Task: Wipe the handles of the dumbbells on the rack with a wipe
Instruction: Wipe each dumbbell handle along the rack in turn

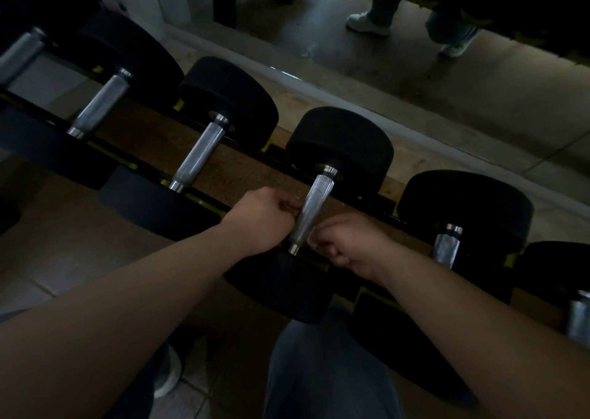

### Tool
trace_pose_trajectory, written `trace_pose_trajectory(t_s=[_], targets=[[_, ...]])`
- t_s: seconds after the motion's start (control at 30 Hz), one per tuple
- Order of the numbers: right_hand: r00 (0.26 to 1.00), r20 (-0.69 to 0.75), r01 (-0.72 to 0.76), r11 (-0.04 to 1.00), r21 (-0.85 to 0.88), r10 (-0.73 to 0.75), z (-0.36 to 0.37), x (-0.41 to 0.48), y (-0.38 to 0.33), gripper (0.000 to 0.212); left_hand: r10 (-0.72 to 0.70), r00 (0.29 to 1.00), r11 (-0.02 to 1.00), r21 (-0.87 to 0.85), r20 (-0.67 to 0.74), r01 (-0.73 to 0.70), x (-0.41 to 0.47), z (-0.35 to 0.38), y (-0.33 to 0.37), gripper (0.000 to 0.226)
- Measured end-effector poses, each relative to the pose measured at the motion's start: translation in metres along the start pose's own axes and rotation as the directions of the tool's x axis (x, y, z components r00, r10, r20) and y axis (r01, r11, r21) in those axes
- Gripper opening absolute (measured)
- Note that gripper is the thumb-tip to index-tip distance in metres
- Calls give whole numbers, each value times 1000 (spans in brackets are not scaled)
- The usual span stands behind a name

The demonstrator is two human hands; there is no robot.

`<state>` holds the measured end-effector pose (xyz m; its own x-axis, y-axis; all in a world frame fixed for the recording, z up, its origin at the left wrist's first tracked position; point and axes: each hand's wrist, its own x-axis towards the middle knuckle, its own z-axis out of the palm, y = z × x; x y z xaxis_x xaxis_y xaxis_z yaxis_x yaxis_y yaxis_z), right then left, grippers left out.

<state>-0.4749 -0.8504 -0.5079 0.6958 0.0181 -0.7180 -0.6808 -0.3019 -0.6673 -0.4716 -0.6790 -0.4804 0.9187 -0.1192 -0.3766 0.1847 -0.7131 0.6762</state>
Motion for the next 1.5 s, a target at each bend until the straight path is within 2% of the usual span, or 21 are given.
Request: trace_pose_trajectory(t_s=[0.1,0.17,0.23,0.3,0.4,0.47,0.57,0.67,0.73,0.8,0.87,0.97,1.0,1.07,1.13,1.17,1.23,1.33,1.4,1.43,1.5], targets=[[976,-205,131,948,291,-72,-7,14,-11,13,-15,1000,1000,-14,14,16,0,0,0,38],[959,-261,210,888,409,-107,-12,20,-14,9,-19,1000,1000,-19,19,20,0,0,0,38],[968,-211,190,943,274,-134,-13,13,-8,7,-7,1000,999,-32,18,8,0,0,0,34],[990,-83,112,994,6,-112,-9,1,1,6,-5,1000,999,-32,7,5,-1,0,-1,32],[995,26,103,977,-187,-100,-1,-10,5,9,-3,1000,1000,-12,-25,2,1,1,-1,31],[989,-13,144,980,-136,-147,-2,-10,3,10,-16,999,1000,-21,-27,16,0,2,0,31],[975,-141,186,979,89,-172,-8,1,0,10,-11,1000,1000,-16,-13,11,0,2,0,31],[957,-240,243,901,359,-162,-12,14,-3,11,-13,1000,1000,-7,-9,13,0,1,2,29],[957,-251,245,862,444,-143,-13,18,-6,13,-16,1000,1000,4,-4,16,-1,1,3,30],[979,-155,184,903,388,-132,-12,17,-3,17,-13,1000,1000,3,-7,13,-2,2,3,29],[998,4,62,977,203,-64,-11,14,5,18,-22,1000,1000,-7,-21,22,-2,2,2,29],[984,173,-36,999,-19,39,-7,12,14,12,-35,999,999,-13,-32,35,-1,3,2,30],[989,143,-35,999,18,32,-6,13,11,12,-34,999,999,-9,-27,34,-1,3,2,31],[1000,-2,0,967,254,1,-10,21,0,16,-33,999,999,-12,-16,33,-2,3,2,29],[995,-99,74,853,517,-27,-15,28,-13,19,-35,999,999,-29,-9,35,-2,3,2,28],[994,-100,93,811,578,-43,-16,30,-16,19,-35,999,999,-36,-13,34,-2,4,1,29],[997,-38,71,844,531,-60,-14,28,-14,22,-35,999,998,-47,-23,34,-1,4,1,30],[990,142,-46,986,158,24,-11,24,5,22,-44,998,998,-55,-36,42,-2,4,1,29],[968,244,-68,997,28,59,-12,27,12,21,-41,999,998,-45,-34,39,-1,4,2,30],[973,227,-53,996,67,37,-13,30,10,22,-42,999,998,-41,-29,40,-1,4,2,30],[996,82,-3,955,298,-23,-14,39,1,26,-44,999,998,-44,-16,43,-1,4,2,30]])
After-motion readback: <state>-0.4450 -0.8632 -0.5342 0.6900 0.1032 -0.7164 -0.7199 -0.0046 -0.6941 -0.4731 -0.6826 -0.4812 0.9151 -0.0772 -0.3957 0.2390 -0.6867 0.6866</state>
